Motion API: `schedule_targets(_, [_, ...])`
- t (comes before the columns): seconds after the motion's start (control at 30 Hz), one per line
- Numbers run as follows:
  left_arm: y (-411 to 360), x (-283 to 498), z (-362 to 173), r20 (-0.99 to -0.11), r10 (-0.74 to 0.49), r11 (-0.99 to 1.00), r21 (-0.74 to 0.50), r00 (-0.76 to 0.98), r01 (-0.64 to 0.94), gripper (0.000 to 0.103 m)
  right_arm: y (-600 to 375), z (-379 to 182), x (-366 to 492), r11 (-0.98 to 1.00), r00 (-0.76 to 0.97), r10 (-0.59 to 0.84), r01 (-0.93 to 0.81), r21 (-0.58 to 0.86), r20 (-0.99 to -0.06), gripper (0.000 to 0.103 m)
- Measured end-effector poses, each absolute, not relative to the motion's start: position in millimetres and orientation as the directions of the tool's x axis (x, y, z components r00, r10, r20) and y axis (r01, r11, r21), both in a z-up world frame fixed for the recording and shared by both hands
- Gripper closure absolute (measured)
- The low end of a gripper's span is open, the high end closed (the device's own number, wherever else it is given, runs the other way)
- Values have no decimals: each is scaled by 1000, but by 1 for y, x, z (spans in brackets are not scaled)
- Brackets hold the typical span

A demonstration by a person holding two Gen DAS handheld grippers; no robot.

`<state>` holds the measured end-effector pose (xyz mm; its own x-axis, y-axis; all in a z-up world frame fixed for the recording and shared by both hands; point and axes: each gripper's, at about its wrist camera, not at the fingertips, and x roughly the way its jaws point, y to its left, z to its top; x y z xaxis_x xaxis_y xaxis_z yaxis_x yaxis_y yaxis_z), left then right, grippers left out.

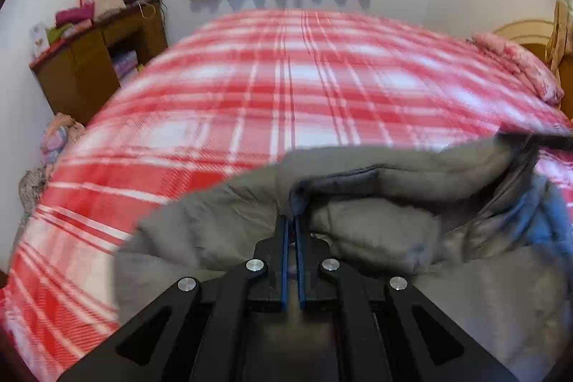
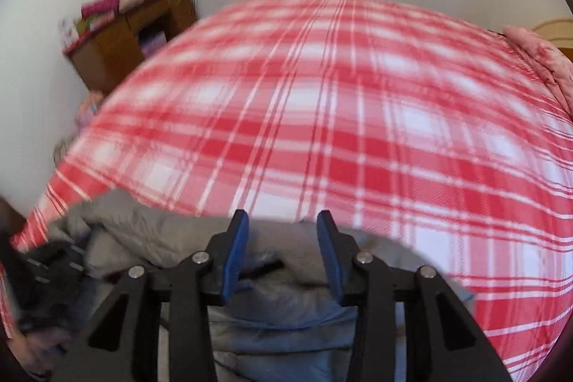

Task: Fold large clothes

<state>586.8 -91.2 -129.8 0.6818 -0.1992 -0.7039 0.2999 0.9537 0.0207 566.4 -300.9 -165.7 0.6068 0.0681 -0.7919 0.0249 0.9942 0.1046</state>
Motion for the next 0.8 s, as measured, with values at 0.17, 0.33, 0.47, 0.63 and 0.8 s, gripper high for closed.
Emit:
schedule_targets(0.17, [-97, 574, -65, -555, -207, 957, 57, 806, 286, 82, -296, -186, 545, 1000, 618, 23, -8, 22, -786, 61])
schedule_targets(0.33, [-131, 606, -78, -577, -238, 956, 2, 781, 293, 51, -299, -184, 544, 1000, 621, 27, -13, 24, -783, 61])
schedule_targets(0.47, [-146, 611, -136, -671, -177, 961, 39, 719, 274, 51, -303, -192, 540, 999, 631, 27, 0, 35, -775, 61])
schedule_targets(0.63, [-135, 611, -159, -699, -173, 971, -2, 694, 239, 51, -303, -204, 537, 999, 642, 37, -2, 47, -766, 61])
schedule_targets(0.8, [-145, 614, -171, -719, -141, 970, 36, 680, 239, 51, -306, -211, 537, 997, 646, 54, 5, 75, -761, 60])
